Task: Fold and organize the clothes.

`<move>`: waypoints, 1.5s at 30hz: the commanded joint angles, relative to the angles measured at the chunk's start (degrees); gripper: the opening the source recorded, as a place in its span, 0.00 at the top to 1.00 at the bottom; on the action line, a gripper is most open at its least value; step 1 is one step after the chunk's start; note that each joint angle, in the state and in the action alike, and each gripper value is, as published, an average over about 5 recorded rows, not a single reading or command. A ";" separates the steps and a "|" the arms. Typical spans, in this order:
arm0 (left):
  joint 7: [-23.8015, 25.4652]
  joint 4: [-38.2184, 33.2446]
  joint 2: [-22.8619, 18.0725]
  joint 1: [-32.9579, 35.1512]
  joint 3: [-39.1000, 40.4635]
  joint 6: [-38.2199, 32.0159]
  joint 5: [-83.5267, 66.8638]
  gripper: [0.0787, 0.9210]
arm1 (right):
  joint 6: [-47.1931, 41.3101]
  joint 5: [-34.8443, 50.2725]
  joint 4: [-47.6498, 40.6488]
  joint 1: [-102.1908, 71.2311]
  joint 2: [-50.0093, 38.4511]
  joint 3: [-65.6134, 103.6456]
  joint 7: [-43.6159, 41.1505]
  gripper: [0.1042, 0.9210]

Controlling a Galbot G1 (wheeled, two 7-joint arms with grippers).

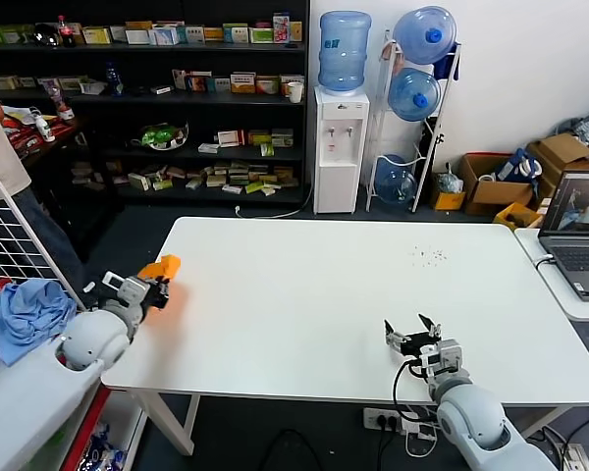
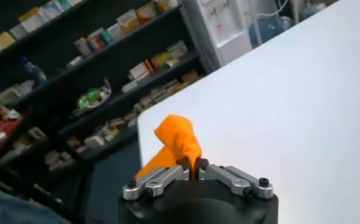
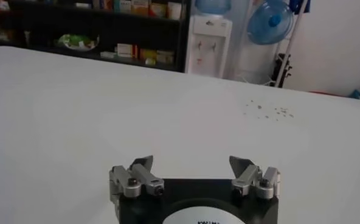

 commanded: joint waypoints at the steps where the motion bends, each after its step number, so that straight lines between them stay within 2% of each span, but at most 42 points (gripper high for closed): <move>1: -9.03 -4.42 -13.90 1.49 4.80 2.20 -9.14 0.94 | 0.55 -0.03 0.47 -2.10 -1.33 1.98 -0.35 0.12; 6: -11.51 -0.79 -24.03 1.16 5.31 1.02 -7.88 0.94 | 1.56 -0.34 1.62 -4.42 -1.84 3.91 -1.27 0.12; 12: -12.15 5.07 -38.72 0.33 3.18 -0.82 -3.57 0.94 | 2.82 -0.75 1.96 -5.86 -1.99 5.58 -1.70 0.12; 15: -12.36 7.57 -44.29 -0.21 2.68 -1.72 -2.11 0.94 | 3.12 -0.73 2.11 -6.38 -2.34 6.24 -1.73 0.12; 27: -14.91 15.00 -55.65 -1.11 1.83 -8.57 -3.51 0.94 | 2.73 -0.59 2.21 -7.39 -3.04 7.57 -1.63 0.12; 31: -14.23 18.55 -56.16 -1.41 0.60 -17.06 -3.89 0.93 | 2.63 -0.70 2.38 -7.50 -3.05 7.60 -1.34 0.12; 36: -10.59 17.49 -54.62 -0.64 0.53 -24.87 -4.67 0.81 | 2.98 -1.02 2.83 -7.32 -2.74 7.75 -0.95 0.12; 40: -6.40 11.78 -48.50 1.99 1.54 -27.11 -2.76 0.67 | 3.31 -1.79 3.10 -6.55 -1.28 8.93 -1.64 0.12; 45: -0.87 5.00 -37.28 7.94 0.26 -32.18 4.04 0.50 | 3.82 -5.55 3.93 -6.98 1.86 11.99 -4.99 0.12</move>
